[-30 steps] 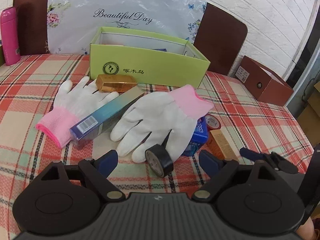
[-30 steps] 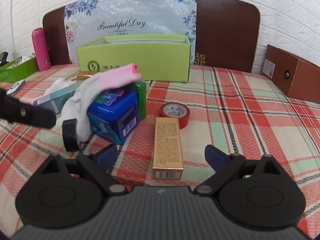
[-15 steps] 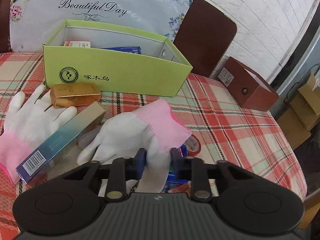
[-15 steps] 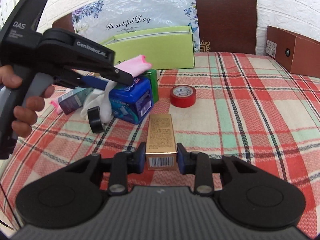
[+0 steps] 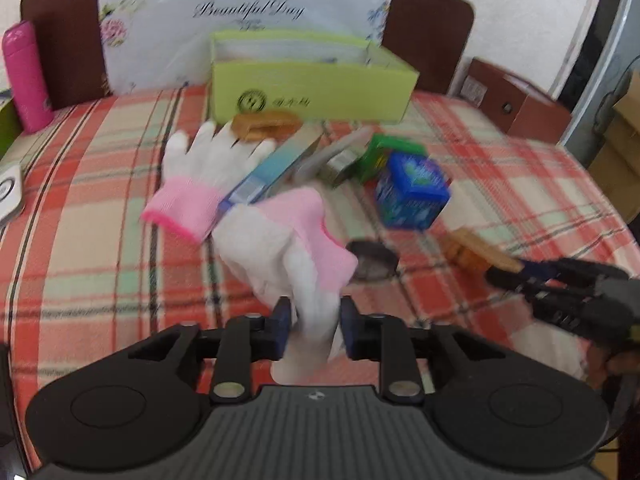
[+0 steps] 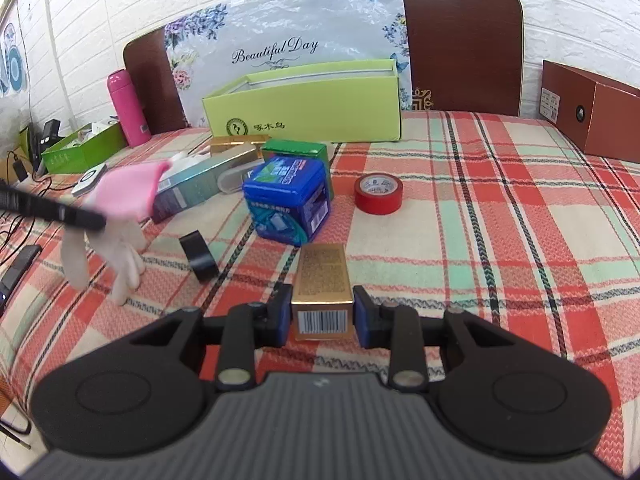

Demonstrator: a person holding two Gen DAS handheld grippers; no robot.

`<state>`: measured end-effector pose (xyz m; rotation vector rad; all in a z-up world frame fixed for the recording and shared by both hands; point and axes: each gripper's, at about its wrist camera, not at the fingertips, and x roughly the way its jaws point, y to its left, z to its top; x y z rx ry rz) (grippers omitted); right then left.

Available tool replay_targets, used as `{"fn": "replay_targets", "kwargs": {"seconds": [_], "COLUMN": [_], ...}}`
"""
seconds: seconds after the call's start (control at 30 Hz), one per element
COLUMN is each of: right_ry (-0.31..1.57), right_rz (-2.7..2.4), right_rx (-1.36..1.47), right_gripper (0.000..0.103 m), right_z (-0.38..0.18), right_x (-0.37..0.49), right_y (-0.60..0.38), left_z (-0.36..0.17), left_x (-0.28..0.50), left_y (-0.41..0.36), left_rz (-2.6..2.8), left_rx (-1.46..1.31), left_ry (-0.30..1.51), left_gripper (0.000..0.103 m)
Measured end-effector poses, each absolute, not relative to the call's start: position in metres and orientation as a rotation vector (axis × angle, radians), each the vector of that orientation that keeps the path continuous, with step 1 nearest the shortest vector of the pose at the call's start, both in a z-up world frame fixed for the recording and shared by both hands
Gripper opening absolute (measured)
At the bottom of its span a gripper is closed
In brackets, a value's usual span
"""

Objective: Organize objects
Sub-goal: 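Lift the white glove with the left gripper while right holds gold box, then carry glove and gold box into the lime-green box and release both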

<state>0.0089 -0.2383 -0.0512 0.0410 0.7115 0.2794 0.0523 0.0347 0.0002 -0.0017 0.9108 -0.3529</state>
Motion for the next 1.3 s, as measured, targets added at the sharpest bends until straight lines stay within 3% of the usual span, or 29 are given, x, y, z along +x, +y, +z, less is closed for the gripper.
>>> {"fn": "replay_targets", "kwargs": {"seconds": [0.03, 0.17, 0.43, 0.8, 1.23, 1.27, 1.3], "right_ry": [0.719, 0.719, 0.708, 0.732, 0.759, 0.759, 0.76], "right_rz": [0.281, 0.271, 0.265, 0.258, 0.257, 0.259, 0.259], "right_rx": [0.031, -0.008, -0.017, -0.027, -0.03, -0.031, -0.033], "right_gripper": [0.031, 0.055, 0.059, 0.059, 0.059, 0.059, 0.059], "right_z": [-0.052, -0.053, -0.053, -0.059, -0.069, -0.069, -0.069], "right_x": [0.008, 0.006, 0.01, 0.013, 0.024, 0.023, 0.023], "right_y": [-0.237, -0.231, -0.227, -0.219, -0.213, -0.213, -0.213], "left_z": [-0.009, -0.023, -0.02, -0.018, -0.035, -0.037, -0.038], "left_x": [0.051, 0.052, 0.039, 0.09, 0.125, 0.128, 0.128], "left_y": [0.037, 0.044, 0.075, 0.091, 0.078, 0.078, 0.077], "left_rz": [-0.329, -0.297, -0.196, -0.158, -0.141, -0.152, -0.17], "left_rx": [0.002, -0.017, -0.067, -0.231, -0.211, -0.211, -0.215], "left_ry": [0.935, 0.965, 0.918, 0.792, 0.793, 0.799, 0.802], "left_gripper": [0.054, 0.062, 0.074, 0.077, 0.08, 0.08, 0.072]}}
